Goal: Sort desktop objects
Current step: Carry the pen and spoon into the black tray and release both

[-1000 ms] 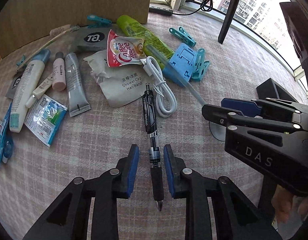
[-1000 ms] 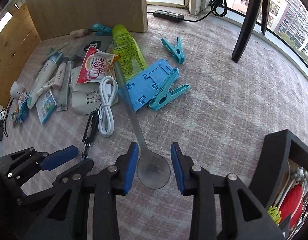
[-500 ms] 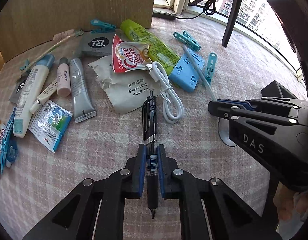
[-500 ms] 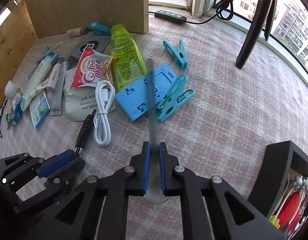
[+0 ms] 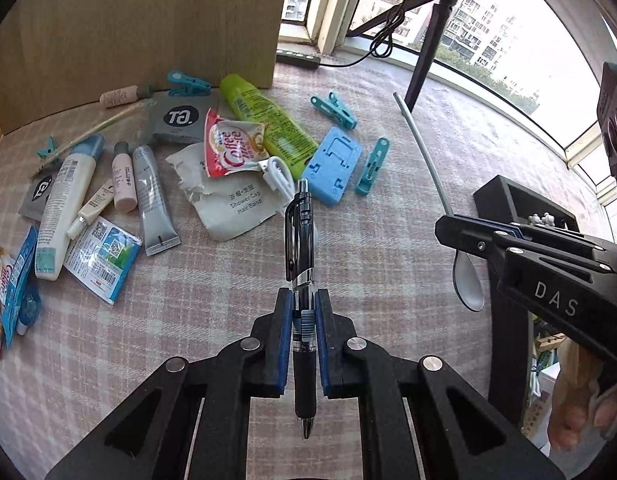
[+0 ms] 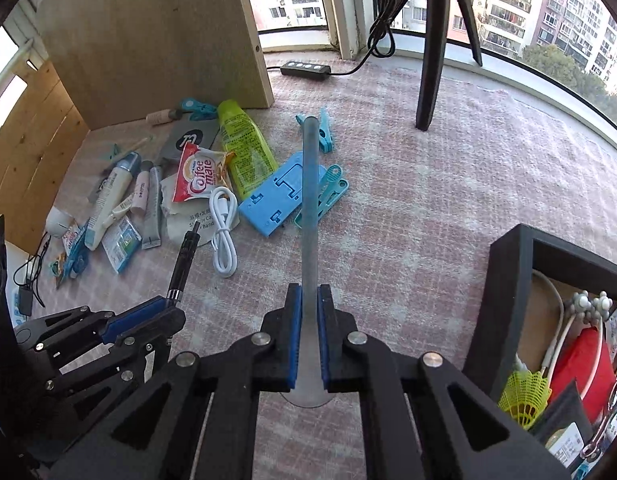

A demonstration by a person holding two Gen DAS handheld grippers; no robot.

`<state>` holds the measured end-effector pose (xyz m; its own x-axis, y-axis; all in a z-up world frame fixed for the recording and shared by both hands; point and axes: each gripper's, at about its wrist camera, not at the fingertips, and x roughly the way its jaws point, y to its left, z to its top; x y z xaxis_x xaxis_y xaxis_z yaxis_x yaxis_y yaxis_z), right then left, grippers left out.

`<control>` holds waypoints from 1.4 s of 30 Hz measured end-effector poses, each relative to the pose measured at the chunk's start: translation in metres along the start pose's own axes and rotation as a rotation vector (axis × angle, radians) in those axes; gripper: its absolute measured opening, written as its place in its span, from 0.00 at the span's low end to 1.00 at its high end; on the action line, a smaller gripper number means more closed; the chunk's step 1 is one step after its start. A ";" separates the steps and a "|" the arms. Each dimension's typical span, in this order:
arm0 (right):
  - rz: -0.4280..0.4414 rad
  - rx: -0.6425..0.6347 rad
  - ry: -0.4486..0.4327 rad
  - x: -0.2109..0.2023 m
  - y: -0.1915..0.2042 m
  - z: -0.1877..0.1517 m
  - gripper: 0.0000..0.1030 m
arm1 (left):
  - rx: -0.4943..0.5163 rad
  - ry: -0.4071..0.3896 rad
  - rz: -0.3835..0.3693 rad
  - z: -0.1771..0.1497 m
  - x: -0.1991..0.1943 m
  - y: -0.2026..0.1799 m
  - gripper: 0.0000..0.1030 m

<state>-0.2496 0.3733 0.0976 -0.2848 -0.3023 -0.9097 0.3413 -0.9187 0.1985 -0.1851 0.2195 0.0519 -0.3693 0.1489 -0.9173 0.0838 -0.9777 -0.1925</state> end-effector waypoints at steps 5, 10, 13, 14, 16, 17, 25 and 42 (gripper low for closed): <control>-0.025 0.053 -0.051 -0.037 -0.018 -0.013 0.08 | 0.076 -0.020 -0.056 0.009 -0.016 -0.041 0.10; -0.086 0.116 -0.066 -0.063 -0.058 -0.026 0.08 | 0.146 -0.018 -0.123 0.013 -0.023 -0.090 0.10; -0.123 0.170 -0.078 -0.081 -0.088 -0.044 0.08 | 0.191 -0.011 -0.166 0.012 -0.027 -0.123 0.10; -0.136 0.191 -0.082 -0.087 -0.098 -0.051 0.08 | 0.207 -0.011 -0.178 0.009 -0.026 -0.136 0.10; -0.165 0.228 -0.088 -0.100 -0.116 -0.066 0.08 | 0.242 -0.008 -0.201 0.005 -0.034 -0.156 0.10; -0.180 0.247 -0.092 -0.106 -0.125 -0.073 0.08 | 0.259 -0.003 -0.215 0.003 -0.036 -0.165 0.10; -0.280 0.369 -0.102 -0.145 -0.186 -0.124 0.08 | 0.356 0.024 -0.286 -0.010 -0.044 -0.239 0.10; -0.258 0.393 -0.140 -0.149 -0.190 -0.118 0.34 | 0.379 -0.021 -0.255 -0.003 -0.046 -0.238 0.42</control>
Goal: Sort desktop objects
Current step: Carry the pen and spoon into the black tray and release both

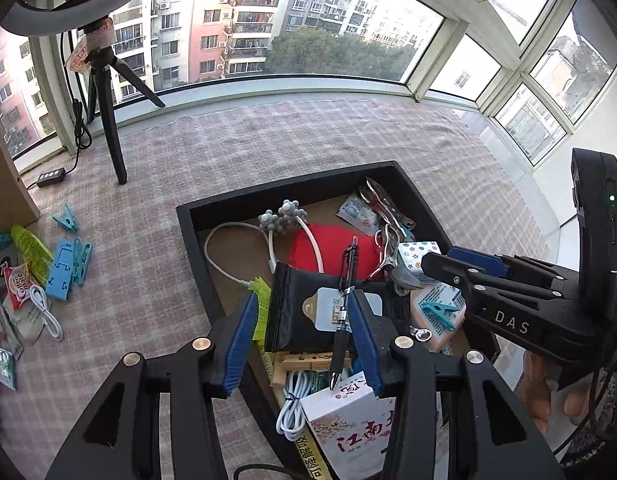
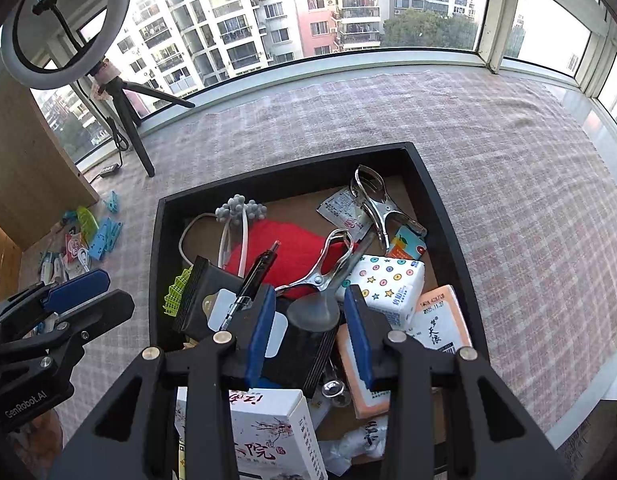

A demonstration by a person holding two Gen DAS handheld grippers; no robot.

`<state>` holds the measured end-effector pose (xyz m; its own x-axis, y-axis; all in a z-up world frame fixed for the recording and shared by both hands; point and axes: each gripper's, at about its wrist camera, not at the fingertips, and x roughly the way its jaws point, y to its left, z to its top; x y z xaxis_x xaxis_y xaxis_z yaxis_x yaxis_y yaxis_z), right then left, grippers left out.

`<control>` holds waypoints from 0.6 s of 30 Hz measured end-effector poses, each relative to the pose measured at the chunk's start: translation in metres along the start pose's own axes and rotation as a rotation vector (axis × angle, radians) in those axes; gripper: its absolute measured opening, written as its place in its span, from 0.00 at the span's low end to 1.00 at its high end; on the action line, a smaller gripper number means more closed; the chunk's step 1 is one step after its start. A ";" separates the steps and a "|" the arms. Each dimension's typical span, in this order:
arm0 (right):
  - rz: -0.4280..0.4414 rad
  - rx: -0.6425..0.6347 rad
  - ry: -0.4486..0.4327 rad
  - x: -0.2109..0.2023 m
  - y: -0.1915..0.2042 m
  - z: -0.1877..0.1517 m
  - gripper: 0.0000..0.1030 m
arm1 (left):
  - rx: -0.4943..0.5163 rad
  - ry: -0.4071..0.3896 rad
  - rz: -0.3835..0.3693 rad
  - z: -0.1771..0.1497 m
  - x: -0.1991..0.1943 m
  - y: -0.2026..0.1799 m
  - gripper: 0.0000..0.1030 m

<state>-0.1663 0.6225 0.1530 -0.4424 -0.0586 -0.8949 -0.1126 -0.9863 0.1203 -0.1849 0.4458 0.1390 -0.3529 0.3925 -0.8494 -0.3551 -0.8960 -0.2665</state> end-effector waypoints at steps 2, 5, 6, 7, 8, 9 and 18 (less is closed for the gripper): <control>0.013 -0.018 0.003 0.003 0.012 0.003 0.34 | -0.017 0.002 0.015 -0.002 -0.001 0.014 0.42; 0.029 -0.041 0.007 0.009 0.031 0.007 0.34 | -0.051 0.003 0.043 -0.004 -0.003 0.037 0.42; 0.036 -0.048 0.010 0.011 0.037 0.008 0.34 | -0.062 -0.002 0.058 -0.005 -0.004 0.045 0.42; 0.044 -0.061 0.014 0.014 0.044 0.010 0.34 | -0.073 -0.004 0.074 -0.006 -0.004 0.053 0.42; 0.048 -0.071 0.015 0.016 0.051 0.011 0.34 | -0.083 -0.001 0.084 -0.008 -0.004 0.062 0.42; 0.054 -0.082 0.018 0.019 0.058 0.013 0.34 | -0.099 0.000 0.093 -0.009 -0.005 0.071 0.42; 0.103 -0.171 0.029 0.038 0.130 0.025 0.34 | -0.236 0.001 0.195 -0.023 -0.009 0.153 0.38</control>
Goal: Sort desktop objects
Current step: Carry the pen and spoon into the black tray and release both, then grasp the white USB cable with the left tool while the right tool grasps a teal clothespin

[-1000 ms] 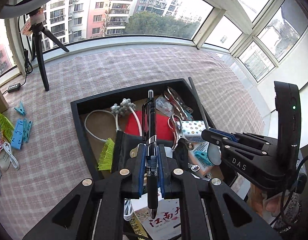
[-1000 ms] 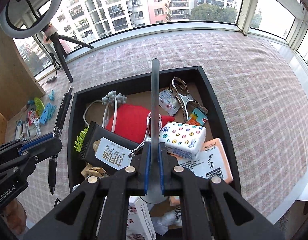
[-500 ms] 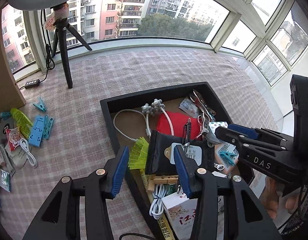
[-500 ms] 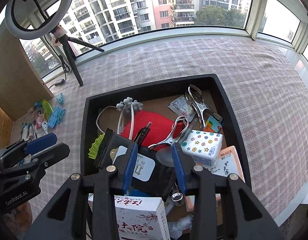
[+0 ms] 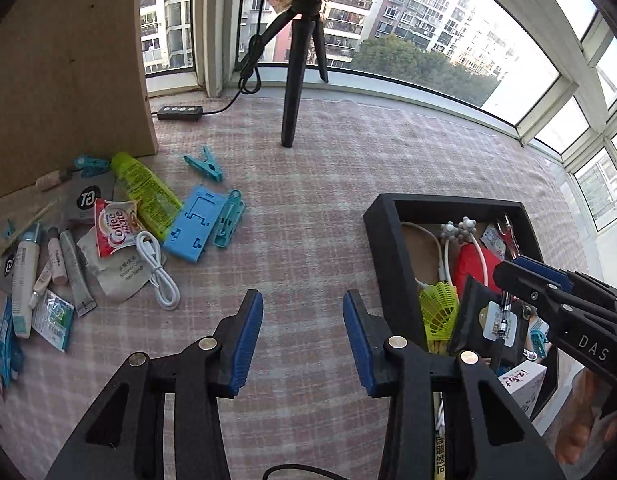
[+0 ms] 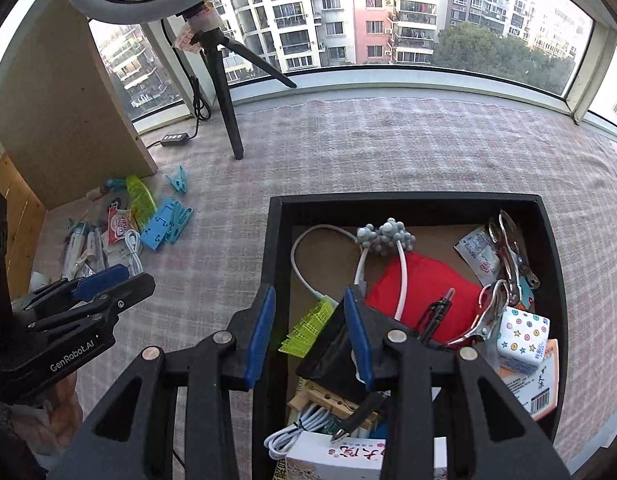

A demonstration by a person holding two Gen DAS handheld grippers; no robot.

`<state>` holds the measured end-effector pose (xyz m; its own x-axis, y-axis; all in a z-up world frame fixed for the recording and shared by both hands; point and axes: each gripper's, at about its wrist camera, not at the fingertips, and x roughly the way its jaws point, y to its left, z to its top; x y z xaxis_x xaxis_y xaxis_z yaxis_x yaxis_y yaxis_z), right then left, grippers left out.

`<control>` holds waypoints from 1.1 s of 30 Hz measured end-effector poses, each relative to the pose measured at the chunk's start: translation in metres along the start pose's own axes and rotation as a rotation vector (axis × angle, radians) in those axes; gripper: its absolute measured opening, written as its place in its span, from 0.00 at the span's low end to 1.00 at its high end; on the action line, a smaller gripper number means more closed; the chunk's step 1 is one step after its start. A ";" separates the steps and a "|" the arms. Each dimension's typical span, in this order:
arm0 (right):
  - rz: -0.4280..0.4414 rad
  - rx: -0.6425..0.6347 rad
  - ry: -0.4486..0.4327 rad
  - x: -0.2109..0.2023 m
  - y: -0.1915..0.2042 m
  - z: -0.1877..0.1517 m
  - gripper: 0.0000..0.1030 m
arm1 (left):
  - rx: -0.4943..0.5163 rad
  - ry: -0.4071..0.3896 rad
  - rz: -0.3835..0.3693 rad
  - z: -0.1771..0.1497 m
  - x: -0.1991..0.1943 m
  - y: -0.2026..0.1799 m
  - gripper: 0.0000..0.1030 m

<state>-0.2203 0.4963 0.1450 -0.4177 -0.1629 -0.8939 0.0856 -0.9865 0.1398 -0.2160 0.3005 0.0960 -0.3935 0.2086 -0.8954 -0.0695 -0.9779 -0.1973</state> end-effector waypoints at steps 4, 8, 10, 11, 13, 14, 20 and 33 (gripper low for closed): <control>0.031 -0.023 0.011 0.015 0.027 0.010 0.34 | -0.052 -0.004 0.047 0.002 0.005 0.032 0.37; 0.042 -0.054 0.037 0.036 0.056 0.018 0.34 | -0.113 0.008 0.080 0.003 0.013 0.065 0.36; 0.055 -0.054 0.051 0.045 0.069 0.021 0.34 | -0.138 0.017 0.093 0.004 0.019 0.079 0.33; 0.062 -0.056 0.059 0.050 0.075 0.023 0.34 | -0.151 0.021 0.099 0.004 0.021 0.085 0.32; 0.068 -0.062 0.068 0.059 0.087 0.026 0.34 | -0.169 0.030 0.104 0.004 0.027 0.094 0.32; 0.071 -0.068 0.074 0.063 0.093 0.028 0.34 | -0.174 0.034 0.108 0.004 0.030 0.097 0.32; 0.065 -0.088 0.091 0.091 0.125 0.037 0.34 | -0.184 0.044 0.113 0.006 0.044 0.101 0.32; 0.051 -0.049 0.124 0.142 0.144 0.054 0.34 | -0.202 0.070 0.121 0.007 0.071 0.109 0.30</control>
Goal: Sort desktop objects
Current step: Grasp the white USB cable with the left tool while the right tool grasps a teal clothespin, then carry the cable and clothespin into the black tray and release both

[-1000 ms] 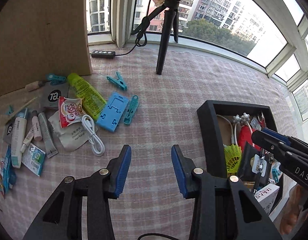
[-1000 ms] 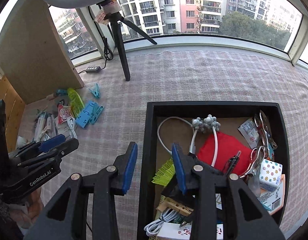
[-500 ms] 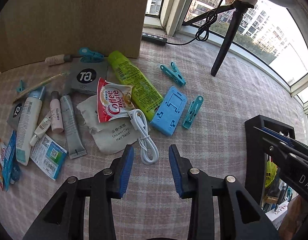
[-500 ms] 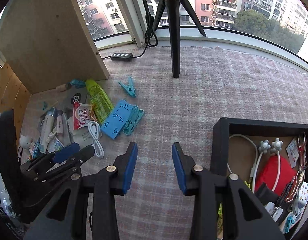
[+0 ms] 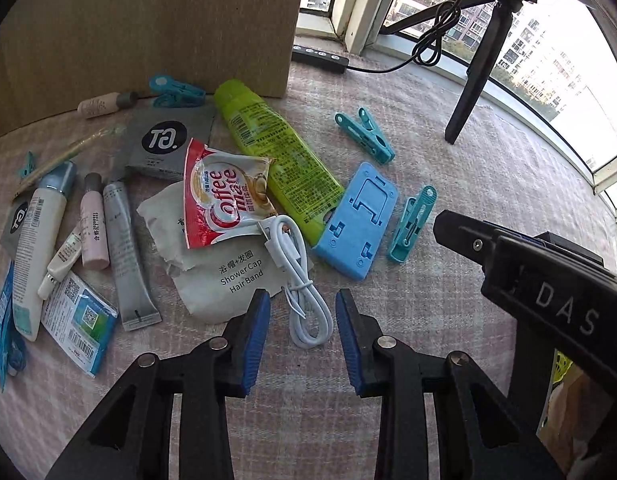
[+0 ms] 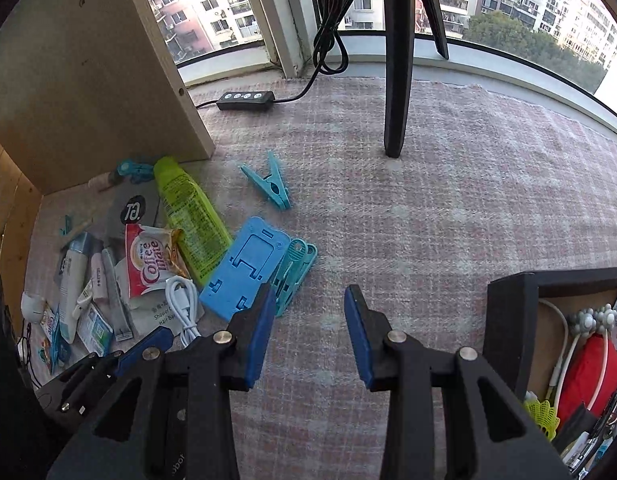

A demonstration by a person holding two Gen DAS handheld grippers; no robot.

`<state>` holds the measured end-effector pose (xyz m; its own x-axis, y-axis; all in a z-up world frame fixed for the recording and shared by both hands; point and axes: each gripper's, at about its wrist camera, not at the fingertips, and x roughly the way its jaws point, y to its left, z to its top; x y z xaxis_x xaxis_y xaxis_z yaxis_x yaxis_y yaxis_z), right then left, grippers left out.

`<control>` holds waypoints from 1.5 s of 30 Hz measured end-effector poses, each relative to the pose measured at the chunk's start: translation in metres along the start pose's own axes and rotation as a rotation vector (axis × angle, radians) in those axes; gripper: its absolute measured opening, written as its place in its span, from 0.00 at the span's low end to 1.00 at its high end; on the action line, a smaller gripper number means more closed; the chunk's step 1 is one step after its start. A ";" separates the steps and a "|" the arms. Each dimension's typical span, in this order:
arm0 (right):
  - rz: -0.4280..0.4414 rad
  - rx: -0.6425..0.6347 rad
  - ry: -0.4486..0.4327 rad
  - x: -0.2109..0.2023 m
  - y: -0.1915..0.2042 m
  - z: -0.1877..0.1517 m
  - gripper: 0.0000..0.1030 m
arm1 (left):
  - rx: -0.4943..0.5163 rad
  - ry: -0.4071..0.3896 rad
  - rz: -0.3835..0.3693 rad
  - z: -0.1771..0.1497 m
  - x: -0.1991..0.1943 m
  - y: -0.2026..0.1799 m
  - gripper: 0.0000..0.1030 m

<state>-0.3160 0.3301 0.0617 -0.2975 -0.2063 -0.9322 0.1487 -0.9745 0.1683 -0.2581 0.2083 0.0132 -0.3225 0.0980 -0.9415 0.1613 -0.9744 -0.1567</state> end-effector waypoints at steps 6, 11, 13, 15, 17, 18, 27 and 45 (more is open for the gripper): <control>0.014 0.019 0.020 0.013 0.005 0.010 0.35 | 0.008 0.002 0.000 0.003 0.008 -0.007 0.30; 0.032 0.031 0.040 0.023 0.010 0.009 0.35 | 0.007 0.006 0.006 0.006 0.014 -0.009 0.27; 0.021 0.034 0.049 0.029 0.011 0.008 0.35 | 0.004 0.009 0.008 0.007 0.016 -0.008 0.26; 0.012 0.042 0.057 0.035 0.010 0.006 0.35 | 0.006 0.005 0.010 0.008 0.018 -0.009 0.26; -0.001 0.044 0.065 0.040 0.009 0.004 0.34 | 0.009 0.002 0.012 0.009 0.019 -0.010 0.26; -0.005 0.045 0.067 0.042 0.009 0.004 0.33 | 0.012 -0.001 0.016 0.010 0.019 -0.010 0.26; 0.012 0.048 0.069 0.033 -0.005 -0.008 0.12 | 0.018 -0.031 0.013 0.011 0.021 -0.006 0.14; 0.064 0.066 0.000 -0.031 -0.040 -0.032 0.12 | -0.005 -0.066 -0.083 -0.008 -0.037 0.018 0.14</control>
<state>-0.2823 0.3787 0.0733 -0.2892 -0.2683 -0.9189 0.1050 -0.9630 0.2482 -0.2356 0.1883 0.0430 -0.3959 0.1650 -0.9033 0.1362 -0.9623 -0.2355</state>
